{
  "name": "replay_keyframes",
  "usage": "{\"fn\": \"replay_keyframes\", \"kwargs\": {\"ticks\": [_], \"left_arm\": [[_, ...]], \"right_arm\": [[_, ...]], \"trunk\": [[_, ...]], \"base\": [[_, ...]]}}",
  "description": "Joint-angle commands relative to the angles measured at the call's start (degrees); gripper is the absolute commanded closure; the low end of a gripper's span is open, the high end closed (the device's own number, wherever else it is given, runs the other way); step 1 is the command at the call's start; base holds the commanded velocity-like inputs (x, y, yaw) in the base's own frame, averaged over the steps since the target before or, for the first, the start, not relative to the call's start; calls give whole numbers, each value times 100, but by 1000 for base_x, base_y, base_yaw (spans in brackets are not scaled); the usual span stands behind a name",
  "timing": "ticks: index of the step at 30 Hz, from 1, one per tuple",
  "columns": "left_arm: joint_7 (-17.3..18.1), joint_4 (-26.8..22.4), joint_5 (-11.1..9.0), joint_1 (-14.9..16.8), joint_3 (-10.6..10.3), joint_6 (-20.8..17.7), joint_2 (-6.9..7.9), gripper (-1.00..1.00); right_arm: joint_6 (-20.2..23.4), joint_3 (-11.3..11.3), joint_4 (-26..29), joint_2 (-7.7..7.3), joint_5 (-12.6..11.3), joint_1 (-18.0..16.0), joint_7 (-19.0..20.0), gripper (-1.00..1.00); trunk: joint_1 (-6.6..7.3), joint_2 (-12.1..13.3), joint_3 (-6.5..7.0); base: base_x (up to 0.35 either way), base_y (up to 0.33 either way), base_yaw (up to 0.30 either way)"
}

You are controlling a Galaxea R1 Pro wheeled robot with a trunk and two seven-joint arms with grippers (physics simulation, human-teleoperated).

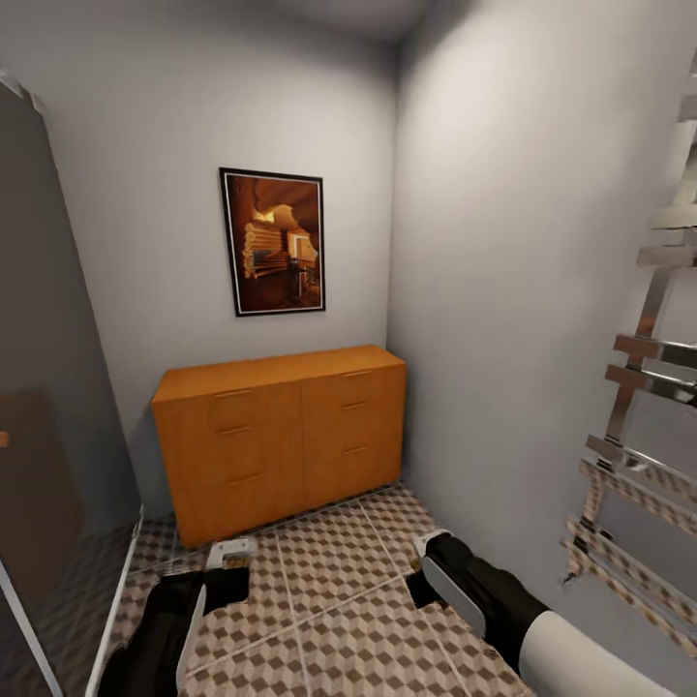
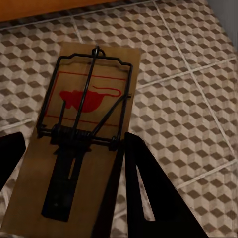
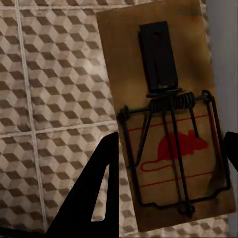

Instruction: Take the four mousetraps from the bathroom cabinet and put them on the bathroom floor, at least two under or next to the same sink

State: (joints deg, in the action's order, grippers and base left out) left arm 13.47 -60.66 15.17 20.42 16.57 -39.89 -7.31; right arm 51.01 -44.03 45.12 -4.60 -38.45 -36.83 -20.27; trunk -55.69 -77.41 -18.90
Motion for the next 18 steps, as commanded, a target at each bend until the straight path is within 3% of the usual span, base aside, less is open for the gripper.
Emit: {"fn": "replay_keyframes", "kwargs": {"ticks": [1,4,7,11,13,18], "left_arm": [[49,86,61,5,21,95,-7,100],[31,356,55,5,42,393,1,100],[-41,701,51,5,204,618,18,100],[-77,1127,51,5,577,978,51,100],[-83,1348,47,5,740,1199,57,100],[-90,1860,47,5,891,1589,87,100]], "right_arm": [[-106,-41,-171,2,-69,19,-31,100],[-340,-55,-578,17,-70,48,66,100],[-634,-64,-1030,40,-63,60,263,100],[-1116,-180,-1634,66,-49,67,488,100],[-1347,-384,-1892,79,-21,69,542,100],[-1644,-910,-2153,136,5,68,585,100]], "trunk": [[3,-5,-7],[3,-5,-7],[3,-5,-7],[3,-5,-7],[3,-5,-7],[3,-5,-7]], "base": [[-345,0,0],[-345,0,0],[-345,0,0],[-345,0,0],[-345,0,0],[-345,0,0]]}}
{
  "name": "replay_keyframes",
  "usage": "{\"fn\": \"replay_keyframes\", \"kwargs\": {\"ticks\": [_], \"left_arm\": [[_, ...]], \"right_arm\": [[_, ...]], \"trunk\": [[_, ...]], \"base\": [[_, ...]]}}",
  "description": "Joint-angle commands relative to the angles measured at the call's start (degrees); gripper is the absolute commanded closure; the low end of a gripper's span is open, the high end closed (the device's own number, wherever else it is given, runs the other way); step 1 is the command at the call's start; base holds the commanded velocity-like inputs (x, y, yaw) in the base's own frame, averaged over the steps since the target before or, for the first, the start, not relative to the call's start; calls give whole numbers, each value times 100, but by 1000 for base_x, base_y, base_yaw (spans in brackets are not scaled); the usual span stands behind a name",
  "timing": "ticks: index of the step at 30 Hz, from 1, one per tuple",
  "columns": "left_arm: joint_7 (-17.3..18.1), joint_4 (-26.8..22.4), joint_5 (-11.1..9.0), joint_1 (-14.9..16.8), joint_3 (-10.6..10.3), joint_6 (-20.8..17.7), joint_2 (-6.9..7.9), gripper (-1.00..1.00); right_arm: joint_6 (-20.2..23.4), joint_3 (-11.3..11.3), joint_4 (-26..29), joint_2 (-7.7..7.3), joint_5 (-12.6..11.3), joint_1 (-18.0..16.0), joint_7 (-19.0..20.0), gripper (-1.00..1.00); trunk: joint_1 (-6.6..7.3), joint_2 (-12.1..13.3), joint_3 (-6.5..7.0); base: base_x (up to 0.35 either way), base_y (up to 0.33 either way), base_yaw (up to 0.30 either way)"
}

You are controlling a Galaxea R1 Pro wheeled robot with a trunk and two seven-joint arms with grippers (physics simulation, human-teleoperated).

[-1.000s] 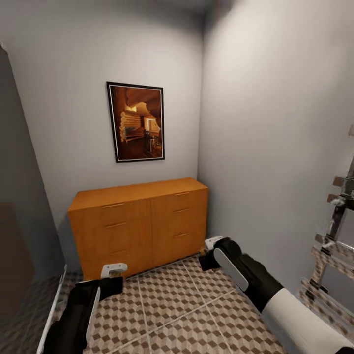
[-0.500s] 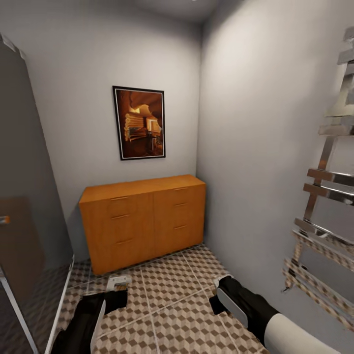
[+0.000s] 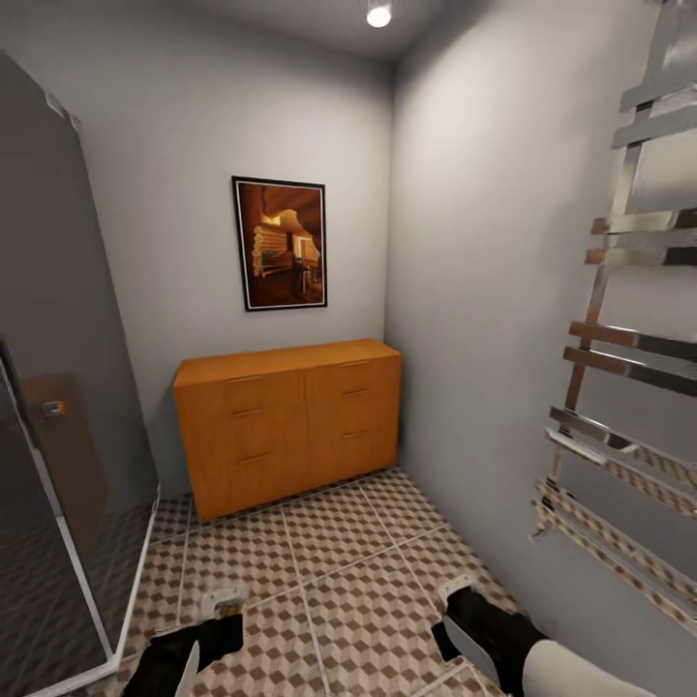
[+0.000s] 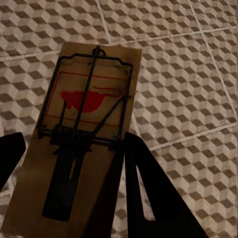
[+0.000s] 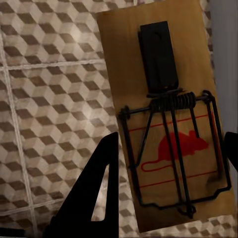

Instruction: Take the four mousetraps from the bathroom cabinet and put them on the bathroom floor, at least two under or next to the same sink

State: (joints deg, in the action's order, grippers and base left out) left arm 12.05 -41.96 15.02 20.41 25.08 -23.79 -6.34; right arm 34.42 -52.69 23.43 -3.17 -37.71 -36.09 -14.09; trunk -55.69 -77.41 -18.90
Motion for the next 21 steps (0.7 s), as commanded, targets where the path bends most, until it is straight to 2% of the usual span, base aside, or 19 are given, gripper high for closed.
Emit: {"fn": "replay_keyframes", "kwargs": {"ticks": [1,3,7,11,12,13,14,16,21], "left_arm": [[50,175,63,6,63,79,12,100],[48,446,63,7,91,220,44,100],[44,914,60,7,124,542,129,100],[46,1251,2,7,134,770,316,100],[48,1326,-85,7,135,805,376,100],[47,1461,-567,5,176,860,571,100],[45,1482,-671,6,185,866,619,100],[44,1540,-789,7,198,872,722,100],[41,1769,-863,5,206,1045,888,100]], "right_arm": [[-30,-167,-18,18,-75,-5,-27,100],[-70,-277,-50,35,-87,-4,-21,100],[-103,-355,-97,48,-112,-5,-15,100],[-131,-378,-264,59,-120,-4,-15,100],[-162,-383,-323,63,-121,-5,-13,100],[-341,-389,-418,69,-128,-6,53,100],[-369,-390,-428,70,-130,-5,73,100],[-398,-396,-437,83,-131,-4,94,100],[-415,-401,-443,106,-132,-3,111,100]], "trunk": [[4,-5,-7],[4,-5,-7],[4,-5,-7],[4,-5,-7],[4,-5,-7],[4,-5,-7],[4,-5,-7],[4,-5,-7],[4,-5,-7]], "base": [[-345,0,0],[-345,0,0],[-345,0,0],[-331,0,0],[-213,0,0],[-45,0,203],[-29,0,232],[-17,0,253],[-5,0,276]]}}
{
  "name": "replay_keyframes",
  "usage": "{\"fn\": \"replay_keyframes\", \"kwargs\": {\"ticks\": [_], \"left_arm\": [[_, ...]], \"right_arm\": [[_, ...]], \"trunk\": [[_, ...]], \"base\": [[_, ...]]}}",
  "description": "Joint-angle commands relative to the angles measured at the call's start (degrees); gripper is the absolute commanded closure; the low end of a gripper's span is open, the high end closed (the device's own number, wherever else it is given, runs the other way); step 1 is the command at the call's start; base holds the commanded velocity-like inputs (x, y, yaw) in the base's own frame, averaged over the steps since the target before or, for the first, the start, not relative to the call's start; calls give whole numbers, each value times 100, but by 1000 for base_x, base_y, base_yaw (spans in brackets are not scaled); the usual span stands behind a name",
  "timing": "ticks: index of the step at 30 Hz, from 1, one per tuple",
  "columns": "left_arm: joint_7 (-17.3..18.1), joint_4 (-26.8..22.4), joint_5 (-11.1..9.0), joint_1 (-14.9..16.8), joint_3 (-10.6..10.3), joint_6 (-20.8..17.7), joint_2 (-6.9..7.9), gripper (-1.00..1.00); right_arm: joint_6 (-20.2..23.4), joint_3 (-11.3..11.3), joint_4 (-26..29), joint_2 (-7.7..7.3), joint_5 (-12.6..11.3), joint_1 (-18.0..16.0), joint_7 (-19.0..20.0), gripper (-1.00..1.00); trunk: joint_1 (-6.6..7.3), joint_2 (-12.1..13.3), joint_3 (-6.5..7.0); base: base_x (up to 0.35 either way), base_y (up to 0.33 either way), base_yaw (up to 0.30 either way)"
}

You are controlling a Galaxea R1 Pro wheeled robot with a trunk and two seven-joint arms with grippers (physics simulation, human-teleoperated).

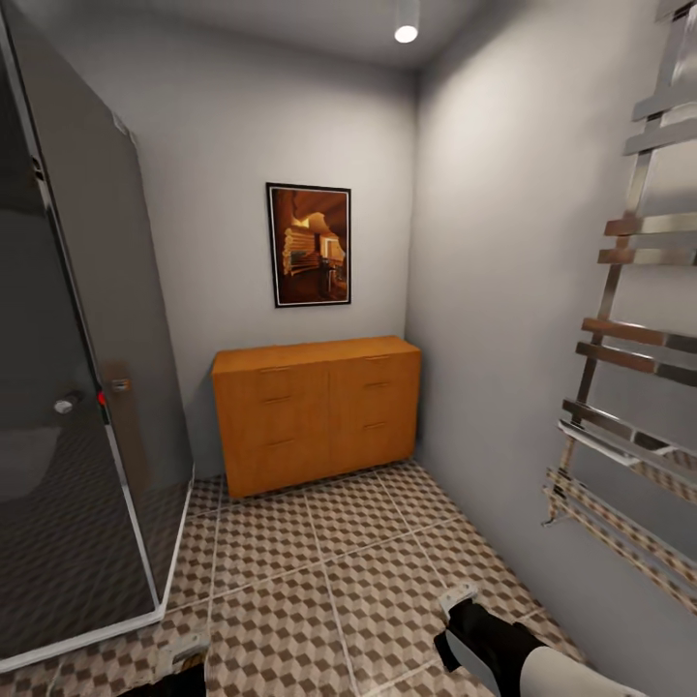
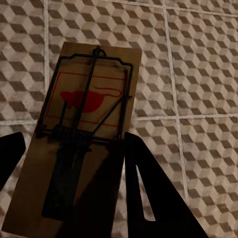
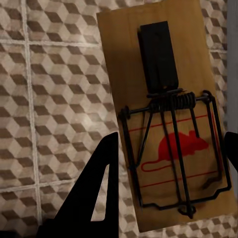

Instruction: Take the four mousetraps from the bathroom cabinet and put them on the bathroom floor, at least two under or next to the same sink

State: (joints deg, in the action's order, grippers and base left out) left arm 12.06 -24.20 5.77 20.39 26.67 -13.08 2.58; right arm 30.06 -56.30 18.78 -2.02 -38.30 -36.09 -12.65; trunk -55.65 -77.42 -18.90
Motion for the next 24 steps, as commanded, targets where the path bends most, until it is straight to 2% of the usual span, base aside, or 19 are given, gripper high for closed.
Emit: {"fn": "replay_keyframes", "kwargs": {"ticks": [1,4,7,9,11,18,24], "left_arm": [[38,27,59,5,48,37,8,100],[-27,181,50,2,54,323,71,100],[-251,368,43,1,56,566,148,100],[-569,516,40,2,57,775,188,100],[-900,645,32,3,54,1158,215,100],[-1031,733,38,2,50,1800,243,100],[-1045,821,32,2,49,1947,280,100]], "right_arm": [[20,-42,22,-7,-72,-4,-31,100],[19,-46,21,-3,-72,-4,-23,100],[18,-47,21,-1,-72,-4,-20,100],[18,-45,21,-4,-72,-4,-19,100],[14,-41,21,-8,-72,-4,-19,100],[5,-40,21,-9,-72,-4,-18,100],[1,-39,21,-7,-72,-4,-18,100]], "trunk": [[0,-5,-7],[0,-5,-7],[0,-5,-7],[0,-5,-7],[0,-5,-7],[0,-5,-7],[0,-5,-7]], "base": [[-2,0,281],[-1,0,283],[0,0,284],[0,0,284],[0,0,284],[0,0,284],[0,0,284]]}}
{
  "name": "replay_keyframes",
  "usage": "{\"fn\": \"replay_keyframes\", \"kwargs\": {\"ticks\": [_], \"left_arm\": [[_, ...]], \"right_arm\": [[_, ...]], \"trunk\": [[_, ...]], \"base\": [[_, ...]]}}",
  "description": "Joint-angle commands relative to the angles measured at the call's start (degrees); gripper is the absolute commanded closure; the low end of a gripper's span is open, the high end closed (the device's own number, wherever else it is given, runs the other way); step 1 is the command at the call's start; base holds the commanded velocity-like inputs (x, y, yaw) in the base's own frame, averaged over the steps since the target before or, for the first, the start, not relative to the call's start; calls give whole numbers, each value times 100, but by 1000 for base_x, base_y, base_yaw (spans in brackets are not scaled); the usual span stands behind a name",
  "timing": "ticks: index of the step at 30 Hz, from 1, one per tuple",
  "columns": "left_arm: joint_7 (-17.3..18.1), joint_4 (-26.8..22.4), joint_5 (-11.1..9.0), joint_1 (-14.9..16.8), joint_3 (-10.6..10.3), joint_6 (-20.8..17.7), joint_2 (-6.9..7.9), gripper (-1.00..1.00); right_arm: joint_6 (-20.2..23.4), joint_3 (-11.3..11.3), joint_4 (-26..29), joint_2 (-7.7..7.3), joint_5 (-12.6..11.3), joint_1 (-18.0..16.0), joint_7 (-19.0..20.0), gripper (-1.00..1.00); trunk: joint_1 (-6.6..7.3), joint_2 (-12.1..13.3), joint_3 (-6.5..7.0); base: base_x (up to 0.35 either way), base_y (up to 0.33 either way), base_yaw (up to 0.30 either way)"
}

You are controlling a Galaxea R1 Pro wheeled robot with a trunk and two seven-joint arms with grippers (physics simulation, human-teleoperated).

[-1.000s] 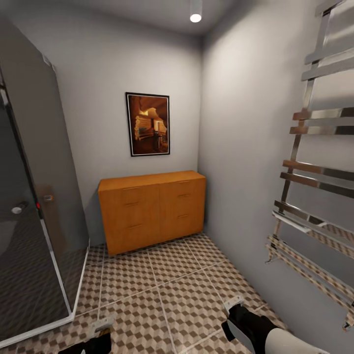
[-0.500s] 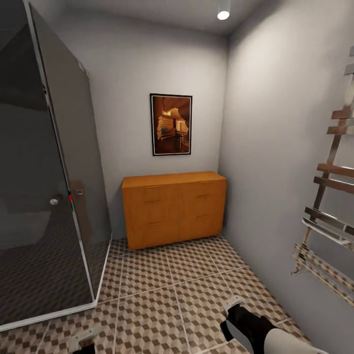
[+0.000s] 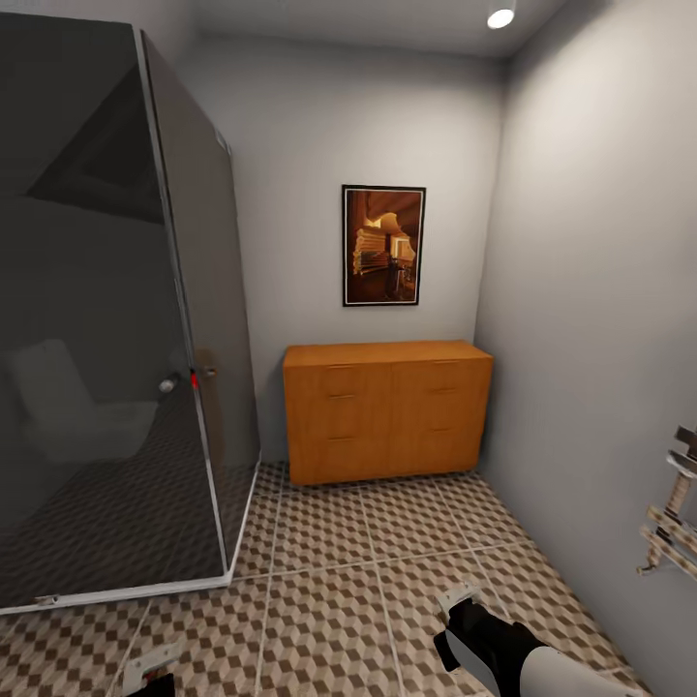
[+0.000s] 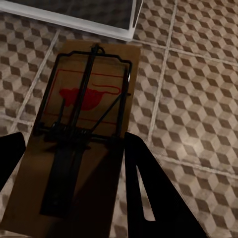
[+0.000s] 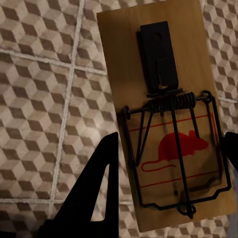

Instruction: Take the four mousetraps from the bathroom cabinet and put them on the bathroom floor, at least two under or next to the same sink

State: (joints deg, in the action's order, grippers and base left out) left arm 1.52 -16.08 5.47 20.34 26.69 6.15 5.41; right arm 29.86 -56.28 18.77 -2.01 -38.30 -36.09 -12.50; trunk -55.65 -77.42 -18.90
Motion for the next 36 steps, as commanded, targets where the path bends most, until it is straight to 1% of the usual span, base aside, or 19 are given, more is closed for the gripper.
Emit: {"fn": "replay_keyframes", "kwargs": {"ticks": [1,14,22,26,27,28,33,36], "left_arm": [[10,18,61,7,46,34,3,100],[23,197,51,13,46,17,6,100],[25,387,47,13,46,-8,12,100],[35,606,43,14,50,-9,13,100],[35,700,43,14,50,-7,19,100],[33,890,37,12,51,1,62,100],[37,997,34,13,50,8,144,100],[34,1045,32,14,51,9,160,100]], "right_arm": [[20,-41,22,-6,-73,-4,-34,100],[12,-41,22,-9,-73,-4,-34,100],[11,-41,22,-4,-73,-4,-34,100],[11,-41,22,-3,-73,-4,-34,100],[11,-41,22,-3,-73,-4,-34,100],[8,-44,22,-6,-69,-4,-34,100],[-19,-48,22,-6,-64,47,-40,100],[-83,-49,22,-8,-64,64,-41,100]], "trunk": [[0,-4,-7],[0,-4,-7],[0,-4,-7],[0,-4,-7],[0,-4,-7],[0,-4,-7],[0,-4,-7],[0,-4,-7]], "base": [[0,0,284],[0,0,284],[0,0,284],[0,0,284],[0,0,284],[0,0,284],[0,0,284],[0,0,284]]}}
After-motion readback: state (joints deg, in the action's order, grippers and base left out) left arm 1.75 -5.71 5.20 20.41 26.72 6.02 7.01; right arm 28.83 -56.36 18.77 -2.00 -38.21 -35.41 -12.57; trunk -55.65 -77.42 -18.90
